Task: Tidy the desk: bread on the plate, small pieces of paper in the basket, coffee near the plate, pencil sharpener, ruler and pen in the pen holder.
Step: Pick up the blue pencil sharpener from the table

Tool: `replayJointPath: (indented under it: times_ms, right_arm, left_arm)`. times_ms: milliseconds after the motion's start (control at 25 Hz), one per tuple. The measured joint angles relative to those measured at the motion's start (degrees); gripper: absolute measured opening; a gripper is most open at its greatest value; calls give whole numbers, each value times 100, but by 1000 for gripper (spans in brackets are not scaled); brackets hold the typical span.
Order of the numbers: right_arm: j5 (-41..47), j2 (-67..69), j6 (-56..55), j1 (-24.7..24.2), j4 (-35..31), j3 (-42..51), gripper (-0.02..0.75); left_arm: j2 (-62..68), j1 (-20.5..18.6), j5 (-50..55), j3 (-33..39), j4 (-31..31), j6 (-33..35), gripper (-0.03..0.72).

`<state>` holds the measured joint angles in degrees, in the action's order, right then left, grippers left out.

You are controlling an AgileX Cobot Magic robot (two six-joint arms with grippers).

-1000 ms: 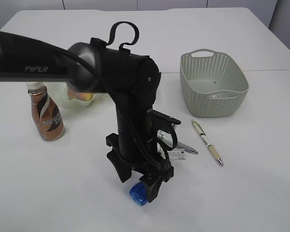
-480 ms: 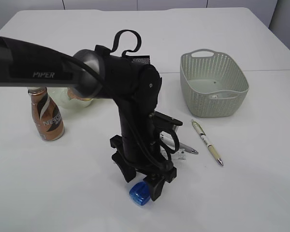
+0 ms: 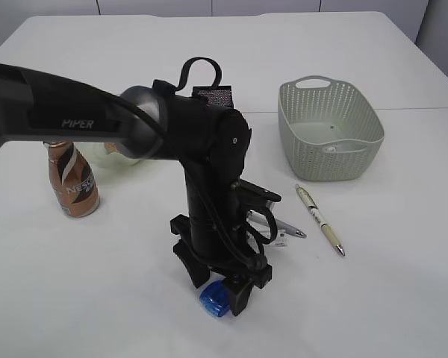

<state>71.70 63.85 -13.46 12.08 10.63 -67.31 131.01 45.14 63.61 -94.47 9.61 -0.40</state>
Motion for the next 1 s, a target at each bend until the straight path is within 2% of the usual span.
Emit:
replayJointPath:
  times_ms: [160, 280, 360, 560, 1000]
  right_arm:
    - [0, 0, 12, 0, 0, 0, 467]
    - [0, 0, 12, 0, 11, 0, 467]
    - [0, 0, 12, 0, 21, 0, 467]
    - [0, 0, 12, 0, 44, 0, 467]
    - [0, 0, 12, 0, 53, 0, 467]
  left_arm:
    - [33, 0, 22, 0, 0, 0, 548]
    - [59, 0, 95, -33, 0, 0, 517]
    - [73, 0, 149, -35, -10, 0, 476]
    - [96, 0, 210, -45, 0, 0, 319]
    - [122, 0, 412, -135, 27, -12, 287]
